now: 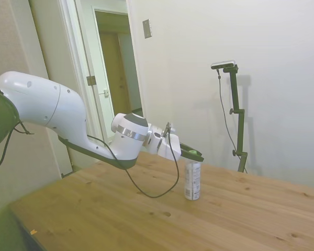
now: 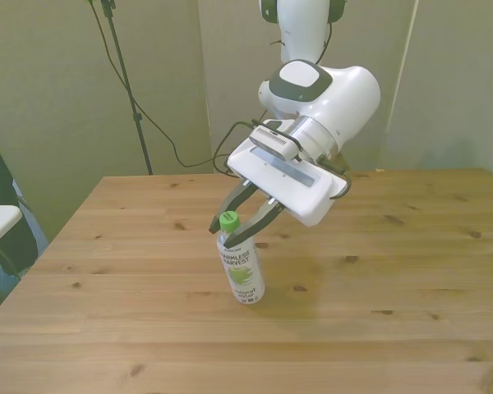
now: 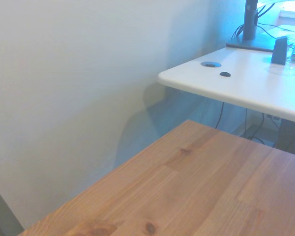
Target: Stand the water bottle
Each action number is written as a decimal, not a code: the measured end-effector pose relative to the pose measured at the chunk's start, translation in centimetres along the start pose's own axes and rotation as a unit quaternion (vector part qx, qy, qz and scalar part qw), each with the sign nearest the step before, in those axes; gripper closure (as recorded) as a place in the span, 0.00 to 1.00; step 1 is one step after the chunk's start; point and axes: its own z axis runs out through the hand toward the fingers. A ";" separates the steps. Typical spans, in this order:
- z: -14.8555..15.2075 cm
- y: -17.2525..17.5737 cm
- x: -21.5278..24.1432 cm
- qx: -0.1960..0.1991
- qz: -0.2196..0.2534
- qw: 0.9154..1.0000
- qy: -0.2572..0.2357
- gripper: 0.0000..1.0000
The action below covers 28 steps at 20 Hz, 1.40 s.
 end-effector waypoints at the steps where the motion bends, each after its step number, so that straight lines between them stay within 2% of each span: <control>1: 0.0 0.0 -0.1 0.000 0.000 1.000 0.000 0.00; 8: -1.2 -0.5 0.1 0.004 -0.001 1.000 -0.011 0.00; 12: -3.5 -0.5 1.3 -0.013 -0.033 0.997 -0.065 0.00; 16: -7.5 0.5 2.4 -0.025 -0.080 0.986 -0.145 0.00; 19: -9.8 2.2 2.2 -0.042 -0.127 0.972 -0.196 0.00; 22: -11.3 3.7 1.7 -0.066 -0.166 0.952 -0.249 0.00; 25: -13.0 4.9 1.6 -0.095 -0.202 0.926 -0.306 0.00; 28: -14.0 5.7 2.4 -0.122 -0.248 0.893 -0.357 0.00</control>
